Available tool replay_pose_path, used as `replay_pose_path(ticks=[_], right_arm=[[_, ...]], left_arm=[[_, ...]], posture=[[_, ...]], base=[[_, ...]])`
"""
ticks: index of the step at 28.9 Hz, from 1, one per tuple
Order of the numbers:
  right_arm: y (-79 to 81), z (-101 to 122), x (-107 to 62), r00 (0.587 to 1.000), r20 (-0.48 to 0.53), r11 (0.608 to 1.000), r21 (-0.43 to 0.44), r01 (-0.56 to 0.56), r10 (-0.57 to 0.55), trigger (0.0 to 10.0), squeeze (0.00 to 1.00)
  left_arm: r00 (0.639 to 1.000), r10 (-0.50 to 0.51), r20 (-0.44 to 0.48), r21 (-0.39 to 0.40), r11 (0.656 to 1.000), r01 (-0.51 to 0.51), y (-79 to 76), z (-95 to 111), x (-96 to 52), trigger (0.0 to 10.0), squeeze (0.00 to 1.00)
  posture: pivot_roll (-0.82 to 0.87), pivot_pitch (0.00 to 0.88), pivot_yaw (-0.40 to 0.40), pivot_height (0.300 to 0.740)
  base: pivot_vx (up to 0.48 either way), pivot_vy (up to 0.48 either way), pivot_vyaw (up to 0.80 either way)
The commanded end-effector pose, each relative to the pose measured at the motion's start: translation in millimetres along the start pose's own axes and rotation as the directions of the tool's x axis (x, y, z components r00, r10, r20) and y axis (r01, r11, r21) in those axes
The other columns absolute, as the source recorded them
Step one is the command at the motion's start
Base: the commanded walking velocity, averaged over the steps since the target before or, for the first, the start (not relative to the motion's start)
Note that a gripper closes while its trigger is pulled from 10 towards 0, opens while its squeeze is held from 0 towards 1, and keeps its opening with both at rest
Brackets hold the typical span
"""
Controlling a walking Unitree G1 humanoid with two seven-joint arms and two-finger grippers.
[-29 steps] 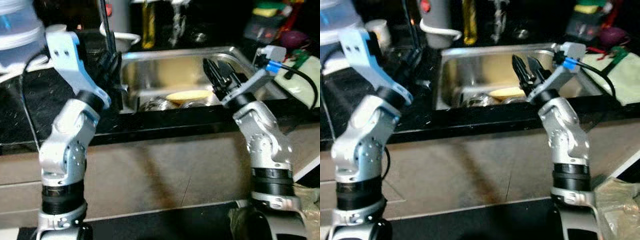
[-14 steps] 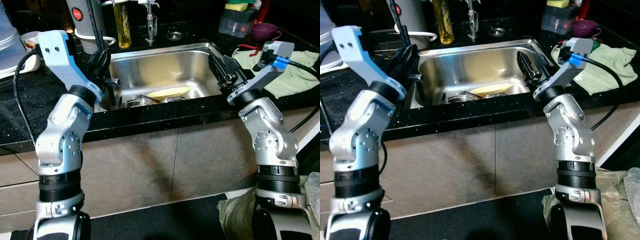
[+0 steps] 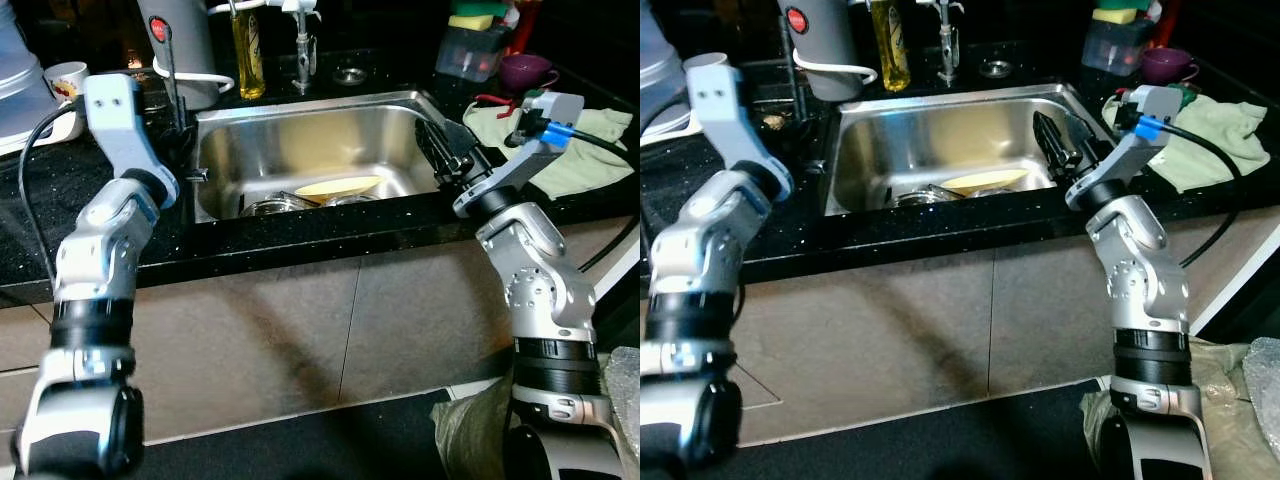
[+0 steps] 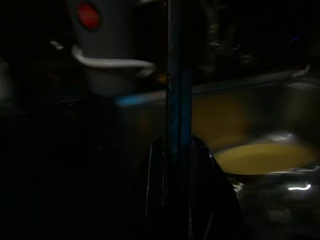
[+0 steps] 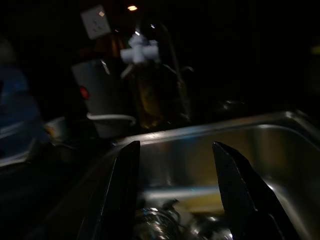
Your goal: Kitchen organization
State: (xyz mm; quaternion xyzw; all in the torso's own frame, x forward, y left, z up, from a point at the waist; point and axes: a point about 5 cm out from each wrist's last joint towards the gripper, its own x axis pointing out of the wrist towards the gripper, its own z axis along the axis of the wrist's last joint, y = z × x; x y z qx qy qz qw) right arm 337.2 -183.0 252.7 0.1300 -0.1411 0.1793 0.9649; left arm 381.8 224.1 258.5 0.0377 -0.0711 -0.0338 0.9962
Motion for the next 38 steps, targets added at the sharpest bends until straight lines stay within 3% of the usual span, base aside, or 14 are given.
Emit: replay_pose_path(ticks=[1,2,5,7,16,22,33,37,38], right_arm=[[-1.6,3,-3.0,1.000,0.000,1.000,-0.011,0.011,-0.011,10.0,0.00],[-2.1,4,-3.6,1.000,0.001,1.000,-0.013,0.013,-0.013,10.0,0.00],[-2.5,5,-4.2,1.000,0.001,1.000,-0.015,0.015,-0.015,10.0,0.00],[-2.8,8,-6.5,1.000,0.002,1.000,-0.019,0.016,-0.016,10.0,0.00],[-1.3,14,-13.8,1.000,-0.007,0.999,-0.030,0.018,-0.018,10.0,0.00],[2.5,18,-23.3,1.000,-0.019,0.999,-0.033,0.023,-0.023,10.0,0.00],[7.1,23,-37.2,0.998,-0.057,0.999,-0.017,0.031,-0.032,10.0,0.00],[9.5,26,-45.3,0.997,-0.073,0.999,-0.013,0.038,-0.039,10.0,0.00],[10.3,26,-45.7,0.996,-0.076,0.999,-0.010,0.038,-0.038,10.0,0.00]], left_arm=[[0.999,0.026,0.018,0.124,0.992,-0.028,4.4,2,4.1,10.0,0.00],[0.999,0.037,0.026,0.171,0.984,-0.041,5.2,2,6.7,10.0,0.00],[0.999,0.041,0.031,0.197,0.979,-0.046,5.5,3,8.6,10.0,0.00],[0.999,-0.019,0.041,0.248,0.969,0.008,-5.1,3,18.5,10.0,0.00],[0.989,-0.147,0.021,0.263,0.955,0.136,-31.8,-4,30.3,10.0,0.00],[0.982,-0.185,0.026,0.280,0.945,0.171,-40.9,0,36.0,10.0,0.00],[0.979,-0.201,0.042,0.358,0.918,0.173,-33.8,16,40.2,10.0,0.00],[0.982,-0.184,0.038,0.433,0.889,0.150,-25.5,26,41.5,10.0,0.00],[0.982,-0.183,0.038,0.445,0.883,0.148,-24.8,28,41.9,10.0,1.00]], posture=[[-0.05,0.021,0.011,0.732],[-0.06,0.023,0.012,0.732],[-0.06,0.027,0.012,0.732],[-0.08,0.034,0.013,0.732],[-0.12,0.074,0.009,0.732],[-0.13,0.126,0.007,0.732],[-0.15,0.218,0.000,0.732],[-0.17,0.260,-0.002,0.732],[-0.17,0.265,-0.001,0.732]], base=[[0.000,0.000,0.00],[0.000,0.000,0.00],[0.000,0.000,0.00],[0.000,0.000,0.00],[0.000,0.000,0.00],[0.000,0.000,0.00],[0.000,0.000,0.00],[0.000,0.000,0.00],[0.000,0.000,0.00]])
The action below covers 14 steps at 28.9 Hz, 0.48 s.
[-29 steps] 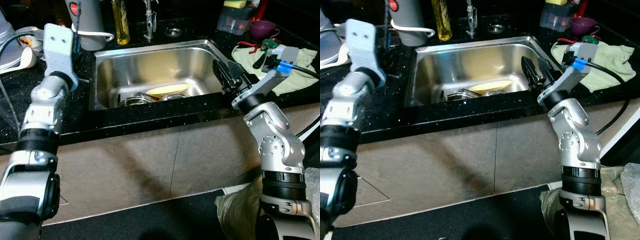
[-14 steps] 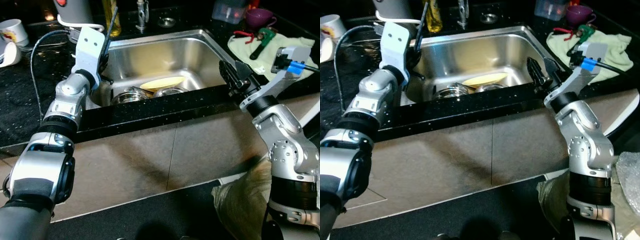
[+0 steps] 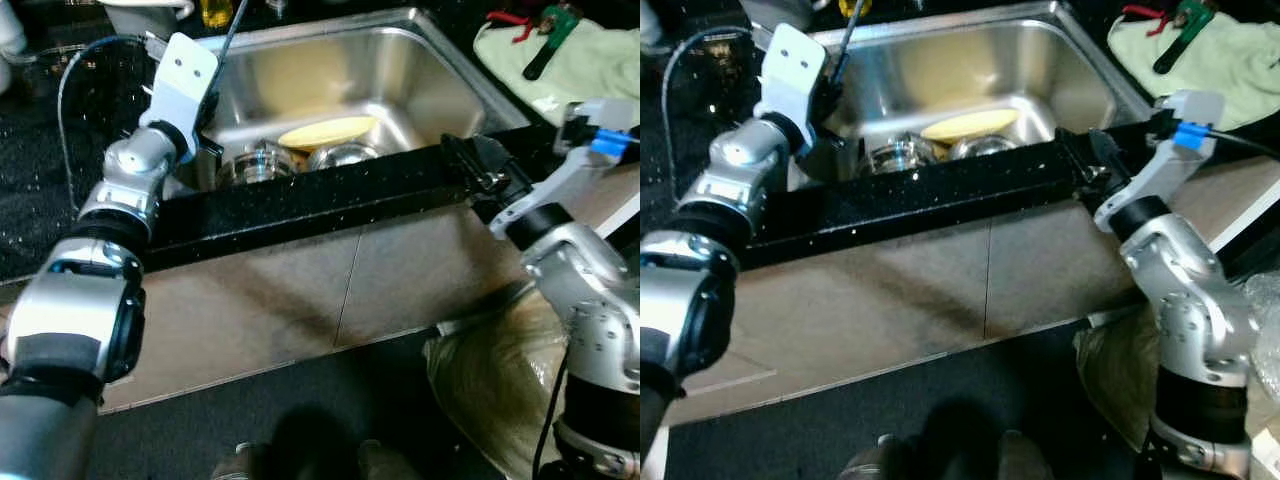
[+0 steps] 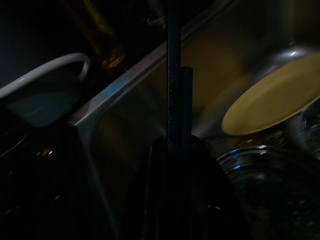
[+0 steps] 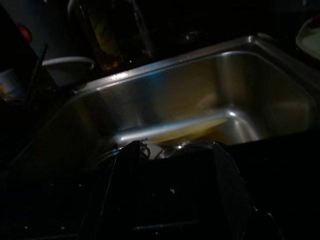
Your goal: Kitchen organization
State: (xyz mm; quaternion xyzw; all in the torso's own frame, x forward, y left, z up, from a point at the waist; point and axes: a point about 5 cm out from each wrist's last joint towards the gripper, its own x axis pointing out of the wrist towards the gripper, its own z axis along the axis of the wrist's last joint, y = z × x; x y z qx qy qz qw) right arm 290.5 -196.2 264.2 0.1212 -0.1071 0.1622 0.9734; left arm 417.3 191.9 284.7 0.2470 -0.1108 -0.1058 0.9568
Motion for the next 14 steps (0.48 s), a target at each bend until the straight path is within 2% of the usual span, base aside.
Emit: replay_pose_path(ticks=[1,8,9,14], right_arm=[[2.4,1,-3.8,1.000,-0.012,1.000,0.005,-0.005,0.005,10.0,0.00],[5.2,2,-2.0,1.000,-0.011,1.000,0.013,-0.009,0.009,10.0,0.00],[6.3,2,-1.1,1.000,-0.006,1.000,0.017,-0.013,0.013,10.0,0.00],[9.7,3,3.5,1.000,0.009,0.999,0.037,-0.027,0.027,10.0,0.00]], left_arm=[[1.000,0.001,0.000,0.049,0.999,-0.001,5.8,5,0.6,10.0,1.00],[1.000,0.001,0.024,0.059,0.998,-0.003,6.8,13,3.4,10.0,1.00],[0.998,0.001,0.056,0.045,0.999,-0.004,7.5,20,5.0,10.0,0.00],[0.982,0.002,0.190,-0.023,1.000,0.003,11.9,49,9.3,10.0,0.00]], posture=[[-0.17,0.266,-0.001,0.732],[-0.18,0.255,0.002,0.732],[-0.18,0.245,0.003,0.732],[-0.15,0.204,0.013,0.732]], base=[[0.000,0.000,0.00],[0.000,0.000,0.00],[0.000,0.000,0.00],[0.000,0.000,0.00]])
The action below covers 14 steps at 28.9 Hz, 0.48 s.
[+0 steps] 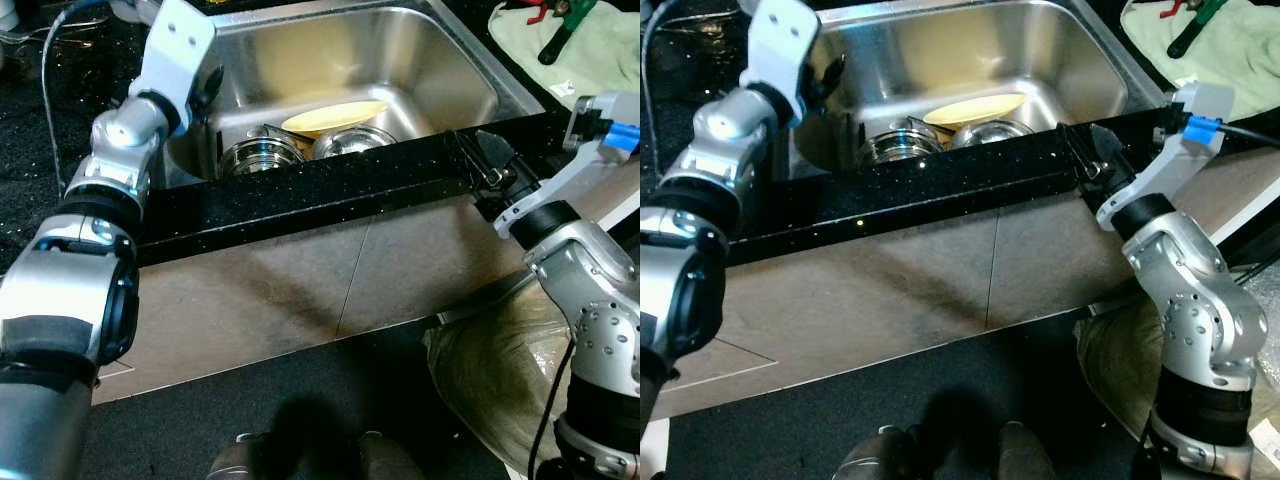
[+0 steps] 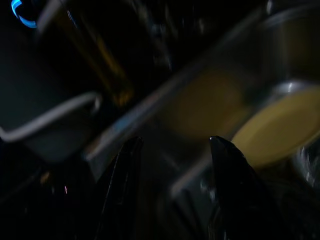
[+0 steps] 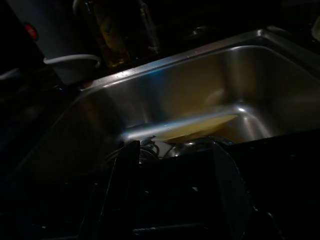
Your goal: Kitchen organization
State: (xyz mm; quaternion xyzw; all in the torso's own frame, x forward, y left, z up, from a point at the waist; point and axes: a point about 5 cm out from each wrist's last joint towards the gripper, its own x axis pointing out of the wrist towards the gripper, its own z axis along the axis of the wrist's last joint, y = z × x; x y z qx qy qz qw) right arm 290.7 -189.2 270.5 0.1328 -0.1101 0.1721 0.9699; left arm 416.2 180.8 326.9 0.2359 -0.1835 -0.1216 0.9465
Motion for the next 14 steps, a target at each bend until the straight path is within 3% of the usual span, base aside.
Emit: replay_pose_path(ticks=[1,3,5,10,14], right_arm=[[3.6,-2,1.0,1.000,0.010,1.000,0.024,-0.017,0.017,10.0,0.00],[5.0,-3,2.6,1.000,0.017,0.999,0.032,-0.026,0.025,10.0,0.00],[7.5,-6,7.5,0.999,0.029,0.998,0.048,-0.042,0.041,10.0,0.00],[11.5,-11,14.3,0.997,0.038,0.995,0.063,-0.071,0.069,10.0,0.00],[14.3,-17,17.9,0.994,0.045,0.991,0.082,-0.101,0.098,10.0,0.00]], left_arm=[[0.995,-0.007,0.101,-0.042,0.999,0.011,2.4,20,4.7,10.0,0.00],[0.989,-0.007,0.150,-0.063,0.998,0.017,3.5,30,6.4,10.0,0.00],[0.975,0.008,0.222,-0.138,0.990,0.023,3.9,41,7.3,10.0,0.00],[0.962,0.011,0.272,-0.178,0.983,0.039,-5.6,41,2.7,10.0,0.00],[0.951,0.027,0.309,-0.258,0.965,0.056,-21.3,36,-9.5,10.0,0.00]], posture=[[-0.14,0.179,0.018,0.732],[-0.13,0.170,0.021,0.732],[-0.12,0.140,0.024,0.732],[-0.09,0.099,0.025,0.732],[-0.08,0.073,0.023,0.732]], base=[[0.000,0.000,0.00],[0.000,0.000,0.00],[0.000,0.000,0.00],[0.000,0.000,0.00],[0.000,0.000,0.00]])
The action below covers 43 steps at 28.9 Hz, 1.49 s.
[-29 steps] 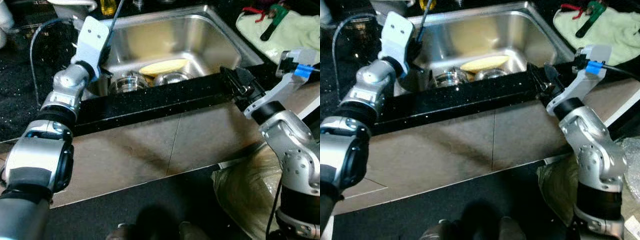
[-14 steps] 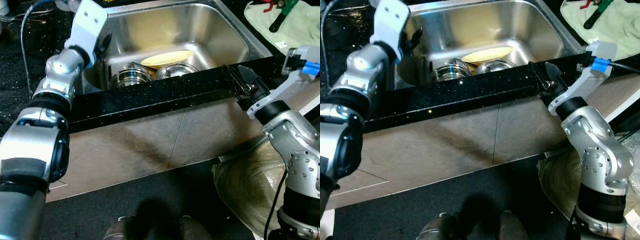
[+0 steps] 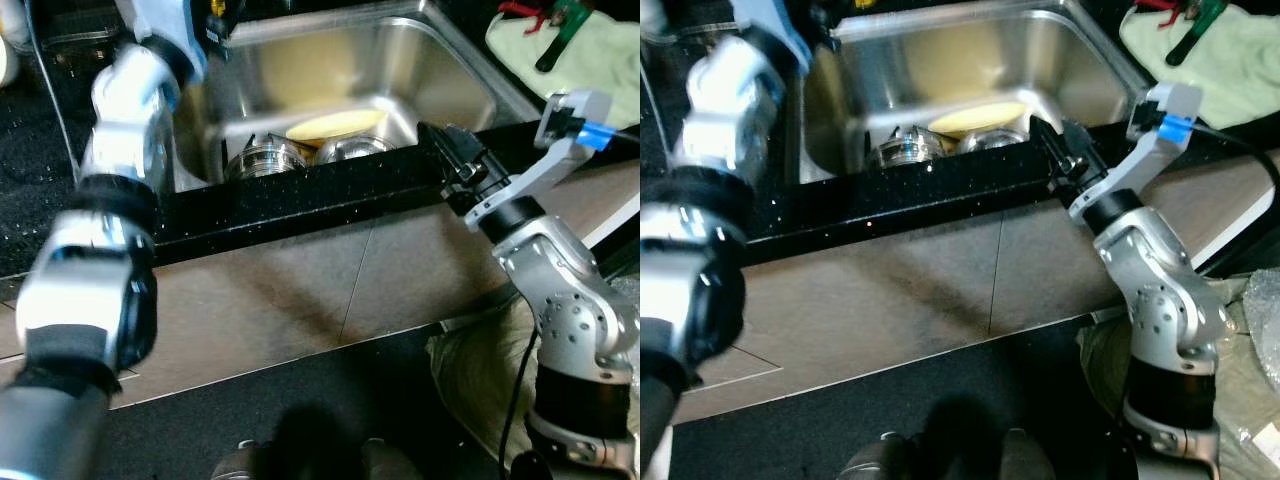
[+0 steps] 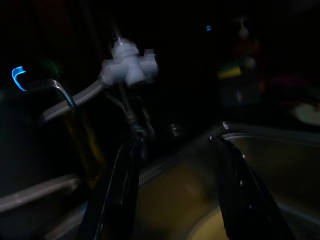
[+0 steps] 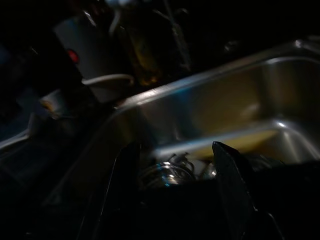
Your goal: Kitchen organization
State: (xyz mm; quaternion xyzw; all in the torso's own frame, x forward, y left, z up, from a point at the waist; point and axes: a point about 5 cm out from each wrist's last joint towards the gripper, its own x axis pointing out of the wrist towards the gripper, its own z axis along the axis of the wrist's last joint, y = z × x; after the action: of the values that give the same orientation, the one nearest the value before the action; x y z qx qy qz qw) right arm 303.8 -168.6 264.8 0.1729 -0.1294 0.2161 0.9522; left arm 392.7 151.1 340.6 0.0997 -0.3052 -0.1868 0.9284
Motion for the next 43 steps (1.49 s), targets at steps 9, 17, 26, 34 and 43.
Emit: replay_pose_path(ticks=[9,17,26,34,43], right_arm=[[7.0,-17,11.3,0.997,0.014,0.996,0.050,-0.071,0.071,10.0,0.00],[2.6,-42,14.8,0.994,-0.003,0.991,0.090,-0.104,0.105,10.0,0.00],[-21.6,-105,-5.7,0.987,-0.149,0.994,0.091,-0.054,0.067,10.0,0.00],[-39.5,-140,-25.3,0.969,-0.247,0.995,0.096,0.036,-0.011,10.0,0.00],[-38.8,-153,-30.0,0.957,-0.291,0.995,0.100,0.032,-0.001,10.0,0.00]], left_arm=[[0.996,0.089,-0.020,-0.091,0.992,-0.090,-17.8,-10,-36.5,10.0,0.00],[0.978,0.183,-0.102,-0.210,0.957,-0.201,-38.7,-19,-74.2,10.0,0.00],[0.913,0.153,-0.378,-0.248,0.933,-0.259,-83.9,-65,-141.3,10.0,0.00],[0.837,0.080,-0.541,-0.222,0.947,-0.233,-111.3,-93,-185.6,10.0,0.00],[0.790,0.050,-0.611,-0.178,0.964,-0.198,-116.8,-113,-208.3,10.0,0.00]], posture=[[-0.03,0.015,0.016,0.732],[0.01,0.000,0.000,0.732],[0.03,0.000,-0.012,0.732],[0.03,0.000,-0.012,0.732],[0.01,0.000,-0.008,0.732]], base=[[0.000,0.000,0.00],[0.000,0.000,0.00],[0.000,0.000,0.00],[0.000,0.000,0.00],[0.000,0.000,0.00]])
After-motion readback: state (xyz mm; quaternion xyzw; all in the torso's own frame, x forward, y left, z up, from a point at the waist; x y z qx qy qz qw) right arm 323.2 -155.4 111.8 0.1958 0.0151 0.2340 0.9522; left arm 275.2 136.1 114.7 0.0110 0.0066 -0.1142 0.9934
